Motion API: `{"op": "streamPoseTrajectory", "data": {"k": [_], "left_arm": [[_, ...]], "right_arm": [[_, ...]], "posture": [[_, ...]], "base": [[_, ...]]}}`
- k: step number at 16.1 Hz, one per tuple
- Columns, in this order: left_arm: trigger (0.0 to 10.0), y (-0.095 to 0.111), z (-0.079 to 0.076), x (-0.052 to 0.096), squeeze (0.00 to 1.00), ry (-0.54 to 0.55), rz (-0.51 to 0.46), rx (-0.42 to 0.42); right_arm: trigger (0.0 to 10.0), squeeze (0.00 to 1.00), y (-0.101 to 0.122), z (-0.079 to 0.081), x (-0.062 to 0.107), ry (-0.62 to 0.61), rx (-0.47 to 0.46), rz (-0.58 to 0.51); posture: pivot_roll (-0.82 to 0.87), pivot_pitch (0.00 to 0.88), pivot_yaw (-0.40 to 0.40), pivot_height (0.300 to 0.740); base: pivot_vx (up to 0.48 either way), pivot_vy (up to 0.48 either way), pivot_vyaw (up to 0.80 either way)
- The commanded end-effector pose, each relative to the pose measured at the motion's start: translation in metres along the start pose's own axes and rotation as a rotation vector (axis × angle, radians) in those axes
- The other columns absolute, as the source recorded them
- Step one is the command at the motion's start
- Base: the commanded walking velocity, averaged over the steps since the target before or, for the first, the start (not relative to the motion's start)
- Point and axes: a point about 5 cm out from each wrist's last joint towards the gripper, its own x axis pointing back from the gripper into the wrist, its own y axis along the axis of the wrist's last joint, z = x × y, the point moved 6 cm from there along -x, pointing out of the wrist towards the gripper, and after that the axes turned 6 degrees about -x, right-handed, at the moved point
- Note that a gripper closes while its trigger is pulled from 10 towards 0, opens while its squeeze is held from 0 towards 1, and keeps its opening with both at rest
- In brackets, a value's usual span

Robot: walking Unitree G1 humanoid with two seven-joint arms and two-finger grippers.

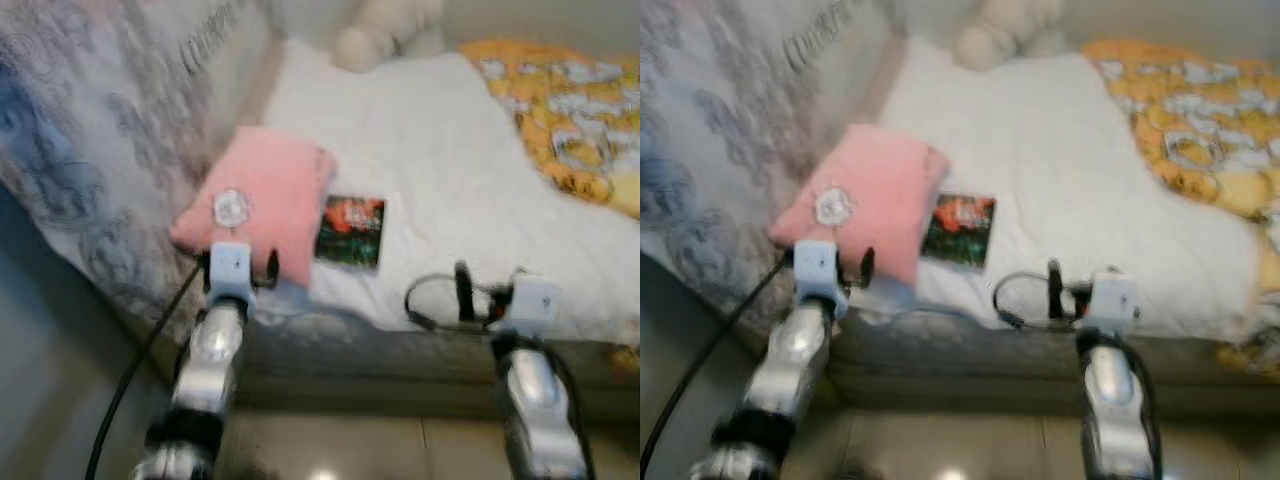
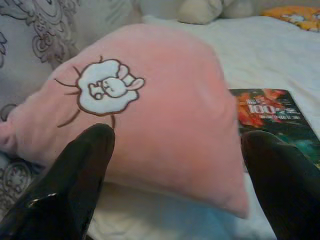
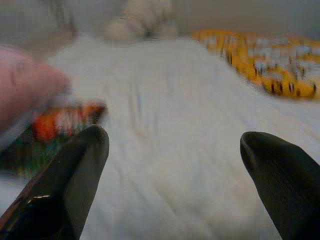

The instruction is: Clean up the room

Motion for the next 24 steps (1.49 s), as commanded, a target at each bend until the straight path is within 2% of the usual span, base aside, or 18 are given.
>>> {"op": "streamPoseTrajectory", "data": {"k": [1,5,7,8,9,10,15,24], "left_arm": [[10.0,0.003,-0.002,-0.002,1.0,-0.018,-0.012,-0.028],[10.0,0.009,-0.01,-0.009,1.0,-0.042,-0.025,0.002],[10.0,0.009,-0.01,-0.012,1.0,-0.035,-0.017,0.023],[10.0,0.01,-0.015,-0.014,1.0,-0.048,-0.013,0.047],[10.0,0.012,-0.021,-0.016,0.84,-0.06,-0.015,0.009],[10.0,0.015,-0.024,-0.018,0.0,-0.058,-0.024,0.001],[10.0,0.014,-0.022,-0.021,0.0,-0.067,-0.02,0.011],[10.0,0.011,-0.009,-0.021,0.0,-0.058,-0.026,-0.002]], "right_arm": [[10.0,1.0,0.005,0.003,-0.001,0.019,0.007,-0.031],[10.0,1.0,0.002,-0.002,-0.001,-0.001,0.015,-0.03],[10.0,1.0,0.001,0.001,-0.004,0.021,0.046,-0.024],[10.0,1.0,0.004,0.008,-0.005,0.053,0.066,-0.039],[10.0,0.0,0.003,0.012,-0.008,0.071,0.071,-0.033],[10.0,0.0,0.002,0.017,-0.01,0.093,0.075,-0.023],[10.0,0.0,0.003,0.016,-0.015,0.075,0.058,-0.032],[10.0,0.0,-0.006,0.021,-0.016,0.047,0.021,-0.026]], "posture": [[0.01,0.0,0.012,0.74],[0.0,0.0,0.016,0.74],[0.0,0.0,0.011,0.74],[0.0,0.0,0.008,0.74],[0.0,0.0,0.003,0.74],[0.0,0.0,-0.001,0.74],[0.02,0.0,-0.006,0.74],[0.03,0.0,0.017,0.74]], "base": [[0.0,-0.439,0.0],[0.0,-0.439,0.0],[0.0,-0.441,0.0],[0.0,-0.431,0.0],[0.0,-0.42,0.0],[0.0,-0.42,0.0],[0.206,-0.406,0.59],[0.255,-0.403,0.0]]}}
